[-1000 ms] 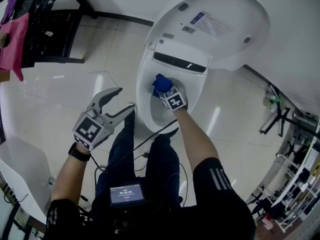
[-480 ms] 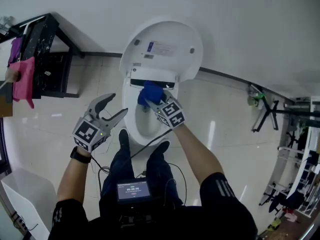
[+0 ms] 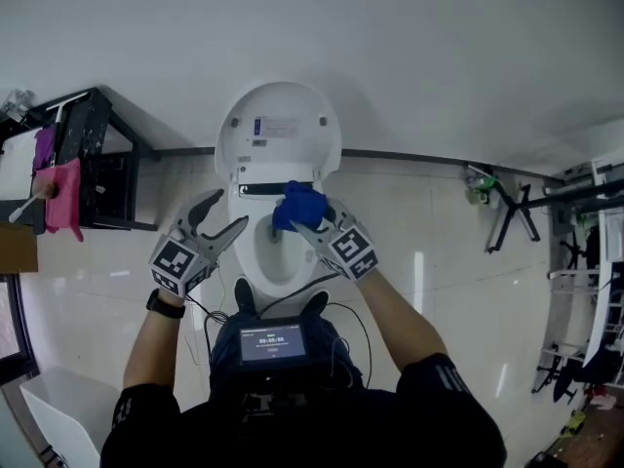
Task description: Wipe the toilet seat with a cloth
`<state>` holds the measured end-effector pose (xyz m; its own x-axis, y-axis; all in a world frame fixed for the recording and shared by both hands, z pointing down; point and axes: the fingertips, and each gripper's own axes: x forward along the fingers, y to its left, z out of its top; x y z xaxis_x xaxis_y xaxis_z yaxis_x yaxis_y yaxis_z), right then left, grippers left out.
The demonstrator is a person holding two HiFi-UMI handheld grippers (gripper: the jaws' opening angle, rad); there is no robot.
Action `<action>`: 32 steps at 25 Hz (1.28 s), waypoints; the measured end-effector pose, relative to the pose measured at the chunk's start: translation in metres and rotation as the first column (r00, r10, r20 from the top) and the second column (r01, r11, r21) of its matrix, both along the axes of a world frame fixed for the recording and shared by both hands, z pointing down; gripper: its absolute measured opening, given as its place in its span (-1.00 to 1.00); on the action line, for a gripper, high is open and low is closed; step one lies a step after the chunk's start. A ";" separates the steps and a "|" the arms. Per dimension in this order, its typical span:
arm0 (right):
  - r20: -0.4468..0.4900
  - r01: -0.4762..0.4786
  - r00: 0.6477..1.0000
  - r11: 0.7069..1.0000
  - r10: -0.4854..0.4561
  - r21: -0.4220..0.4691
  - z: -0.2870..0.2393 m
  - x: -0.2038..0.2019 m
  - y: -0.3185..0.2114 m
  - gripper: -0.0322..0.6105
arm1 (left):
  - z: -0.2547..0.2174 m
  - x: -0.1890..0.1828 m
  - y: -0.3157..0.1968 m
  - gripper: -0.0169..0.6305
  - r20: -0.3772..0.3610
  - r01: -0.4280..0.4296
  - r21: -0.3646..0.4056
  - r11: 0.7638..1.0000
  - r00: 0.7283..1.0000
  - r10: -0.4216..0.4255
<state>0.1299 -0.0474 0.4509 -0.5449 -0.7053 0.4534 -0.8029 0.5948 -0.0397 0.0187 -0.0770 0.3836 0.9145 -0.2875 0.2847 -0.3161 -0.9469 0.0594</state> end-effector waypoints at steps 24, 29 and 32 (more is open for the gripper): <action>0.102 -0.128 0.988 0.987 0.119 0.095 -0.086 0.051 0.069 -0.38 | -0.030 0.008 0.047 -0.08 -0.029 0.049 -0.036 0.998 0.998 -0.050; 0.107 -0.134 0.987 0.986 0.123 0.103 -0.092 0.055 0.069 -0.38 | -0.033 0.010 0.045 -0.08 -0.027 0.040 -0.023 0.999 0.999 -0.040; 0.113 -0.137 0.986 0.985 0.125 0.102 -0.094 0.055 0.068 -0.38 | -0.038 0.010 0.045 -0.08 -0.033 0.041 -0.016 0.999 0.999 -0.042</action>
<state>0.1853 0.0208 0.3570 -0.4853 -0.8157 0.3147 -0.8689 0.4902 -0.0694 0.0286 -0.0324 0.3454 0.9110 -0.3212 0.2587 -0.3527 -0.9318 0.0851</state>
